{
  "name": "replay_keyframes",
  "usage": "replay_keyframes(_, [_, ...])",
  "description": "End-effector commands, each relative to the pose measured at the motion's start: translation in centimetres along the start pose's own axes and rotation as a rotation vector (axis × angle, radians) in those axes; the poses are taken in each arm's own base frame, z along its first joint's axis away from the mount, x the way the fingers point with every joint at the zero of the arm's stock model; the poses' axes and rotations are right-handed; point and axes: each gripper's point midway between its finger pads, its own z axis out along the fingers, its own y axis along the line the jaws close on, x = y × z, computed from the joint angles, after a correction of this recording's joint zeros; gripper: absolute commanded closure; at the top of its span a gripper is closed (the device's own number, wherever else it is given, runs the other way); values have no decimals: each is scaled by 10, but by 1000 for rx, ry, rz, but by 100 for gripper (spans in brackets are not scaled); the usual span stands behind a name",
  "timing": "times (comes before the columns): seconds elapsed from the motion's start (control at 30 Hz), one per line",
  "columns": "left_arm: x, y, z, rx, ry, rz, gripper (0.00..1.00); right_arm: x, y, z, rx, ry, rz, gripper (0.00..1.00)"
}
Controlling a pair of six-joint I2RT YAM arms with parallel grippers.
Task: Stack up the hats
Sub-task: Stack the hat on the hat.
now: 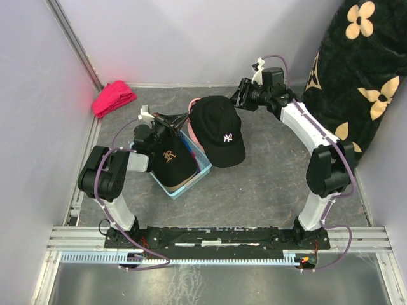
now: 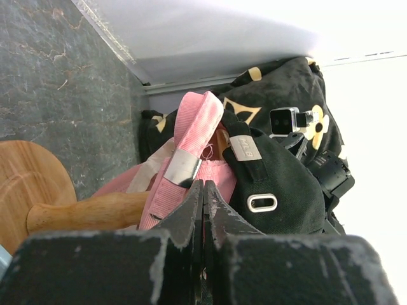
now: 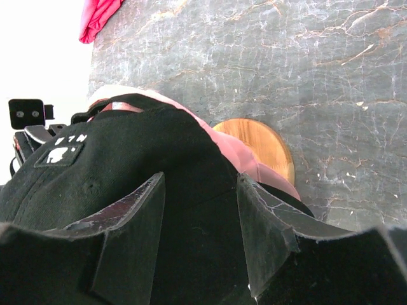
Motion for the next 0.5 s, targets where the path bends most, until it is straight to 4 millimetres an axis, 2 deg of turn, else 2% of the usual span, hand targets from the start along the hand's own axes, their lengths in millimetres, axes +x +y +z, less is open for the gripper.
replay_keyframes(0.0, [-10, -17, -5, 39, -38, 68, 97, -17, 17, 5, -33, -32, -35, 43])
replay_keyframes(0.27, [-24, -16, -13, -8, -91, 109, 87, -19, 28, 16, -34, -8, -64, 42])
replay_keyframes(0.37, [-28, -24, -15, -14, -103, 144, 81, -18, 26, 21, -27, 2, -64, 42])
replay_keyframes(0.47, [-28, -40, -15, -2, -96, 199, 74, -16, 24, 25, -18, 15, -71, 42])
